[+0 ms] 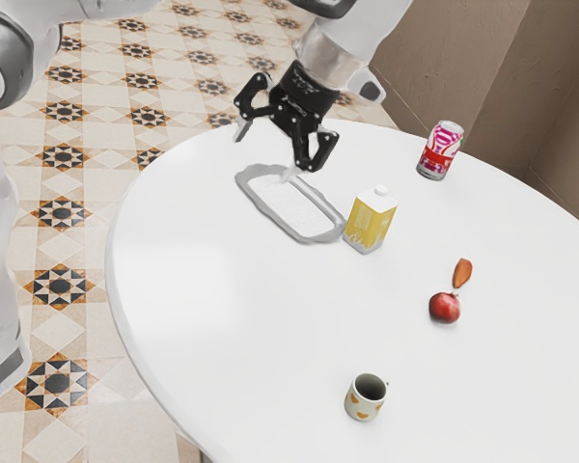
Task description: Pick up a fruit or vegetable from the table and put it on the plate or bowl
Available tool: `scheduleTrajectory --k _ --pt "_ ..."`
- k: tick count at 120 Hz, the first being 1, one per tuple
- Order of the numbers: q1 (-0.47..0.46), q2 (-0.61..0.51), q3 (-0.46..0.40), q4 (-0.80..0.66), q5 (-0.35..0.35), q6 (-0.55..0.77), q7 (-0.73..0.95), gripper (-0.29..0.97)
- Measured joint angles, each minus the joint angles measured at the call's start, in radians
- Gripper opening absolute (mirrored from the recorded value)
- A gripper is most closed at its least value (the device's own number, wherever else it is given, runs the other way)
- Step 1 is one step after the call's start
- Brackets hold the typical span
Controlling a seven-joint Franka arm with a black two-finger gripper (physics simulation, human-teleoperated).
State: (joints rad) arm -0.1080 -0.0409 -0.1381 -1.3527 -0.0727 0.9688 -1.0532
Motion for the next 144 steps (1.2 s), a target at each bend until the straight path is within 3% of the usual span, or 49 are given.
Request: scheduleTrajectory --k 17,37,60,98,144 --pt "0.086 0.009 0.010 -0.002 -0.006 0.139 -0.304 0.68" --pt "0.171 0.116 0.008 0.059 -0.008 0.249 -0.532 0.68" --pt "0.050 0.395 -0.041 0.331 0.035 0.347 -0.660 0.68" --pt "0.040 0.595 -0.052 0.378 0.058 0.514 -0.562 0.68" --pt "0.025 0.656 -0.061 0.378 0.060 0.653 -0.386 0.68"
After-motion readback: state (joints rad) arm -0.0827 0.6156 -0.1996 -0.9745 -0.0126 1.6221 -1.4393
